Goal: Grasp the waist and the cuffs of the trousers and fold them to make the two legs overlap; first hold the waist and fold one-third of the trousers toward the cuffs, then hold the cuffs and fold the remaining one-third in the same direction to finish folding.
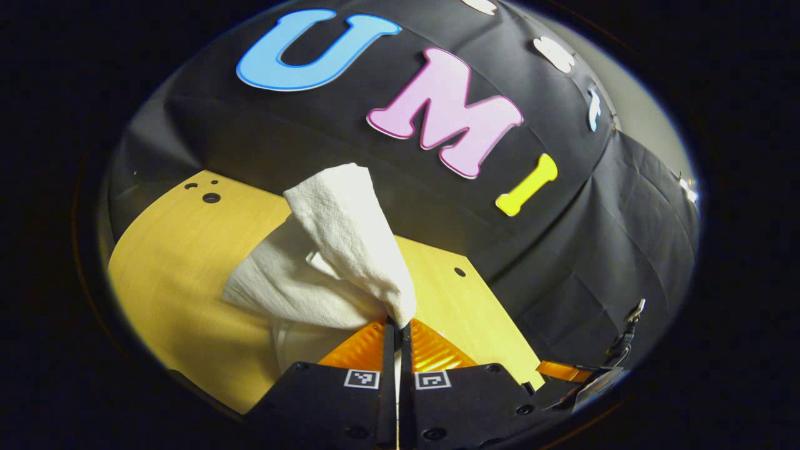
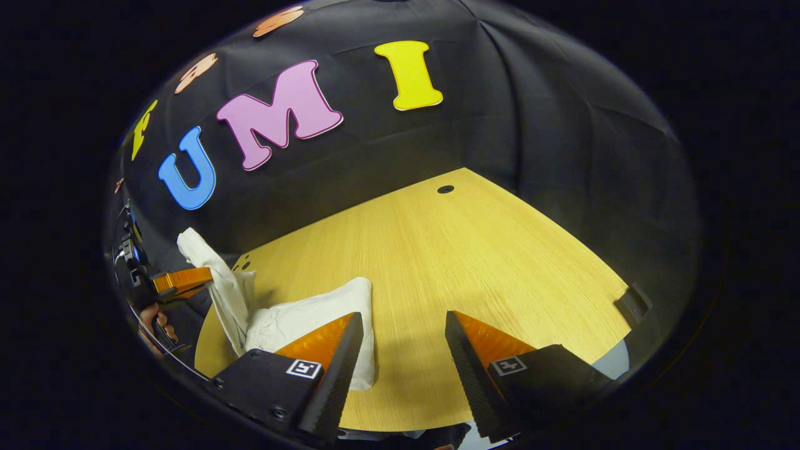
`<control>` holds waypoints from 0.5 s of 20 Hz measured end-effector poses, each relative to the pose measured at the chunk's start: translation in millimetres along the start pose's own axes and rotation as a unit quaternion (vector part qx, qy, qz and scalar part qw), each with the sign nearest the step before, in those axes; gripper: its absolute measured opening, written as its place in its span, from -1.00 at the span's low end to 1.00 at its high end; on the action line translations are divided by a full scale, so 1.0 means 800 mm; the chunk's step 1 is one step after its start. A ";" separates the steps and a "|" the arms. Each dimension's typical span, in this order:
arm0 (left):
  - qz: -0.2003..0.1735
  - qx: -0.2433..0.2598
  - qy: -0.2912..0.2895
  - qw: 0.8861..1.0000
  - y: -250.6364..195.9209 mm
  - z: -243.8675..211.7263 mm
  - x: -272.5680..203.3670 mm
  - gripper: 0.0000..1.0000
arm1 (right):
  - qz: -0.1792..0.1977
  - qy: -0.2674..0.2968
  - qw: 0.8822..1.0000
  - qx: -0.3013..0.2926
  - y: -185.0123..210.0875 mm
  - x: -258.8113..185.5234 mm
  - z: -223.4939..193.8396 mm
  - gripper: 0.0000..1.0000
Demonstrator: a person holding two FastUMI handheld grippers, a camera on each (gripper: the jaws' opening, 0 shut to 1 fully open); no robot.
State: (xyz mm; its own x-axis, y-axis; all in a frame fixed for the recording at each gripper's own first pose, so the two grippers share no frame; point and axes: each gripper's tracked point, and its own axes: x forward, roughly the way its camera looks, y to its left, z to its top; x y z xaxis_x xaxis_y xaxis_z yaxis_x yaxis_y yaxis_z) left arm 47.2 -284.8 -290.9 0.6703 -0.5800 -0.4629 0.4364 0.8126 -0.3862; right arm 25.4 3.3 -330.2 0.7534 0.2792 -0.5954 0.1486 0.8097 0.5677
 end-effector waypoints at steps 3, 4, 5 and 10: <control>-0.004 0.047 0.020 0.999 -0.020 -0.023 0.011 -0.87 | -0.006 0.000 1.000 0.004 -0.014 -0.001 0.003 0.65; -0.004 0.066 0.029 0.997 -0.027 -0.033 0.016 -0.87 | -0.007 0.000 1.000 0.005 -0.018 -0.001 0.005 0.65; -0.004 0.085 0.038 0.996 -0.033 -0.041 0.018 -0.87 | -0.009 0.001 1.000 0.006 -0.022 -0.001 0.005 0.65; 0.002 0.216 0.099 0.971 -0.049 -0.101 0.037 -0.87 | -0.012 0.005 1.000 0.009 -0.033 0.002 0.004 0.65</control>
State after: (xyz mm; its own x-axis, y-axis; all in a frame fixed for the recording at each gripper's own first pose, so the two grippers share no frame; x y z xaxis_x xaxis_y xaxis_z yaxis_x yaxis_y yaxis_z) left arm 1.2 -338.3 -353.8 0.5618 -0.5420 -0.6250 0.6741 0.7379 -0.0340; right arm 24.9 -18.9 -344.3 0.7426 0.2654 -0.6149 0.1780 0.8069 0.5633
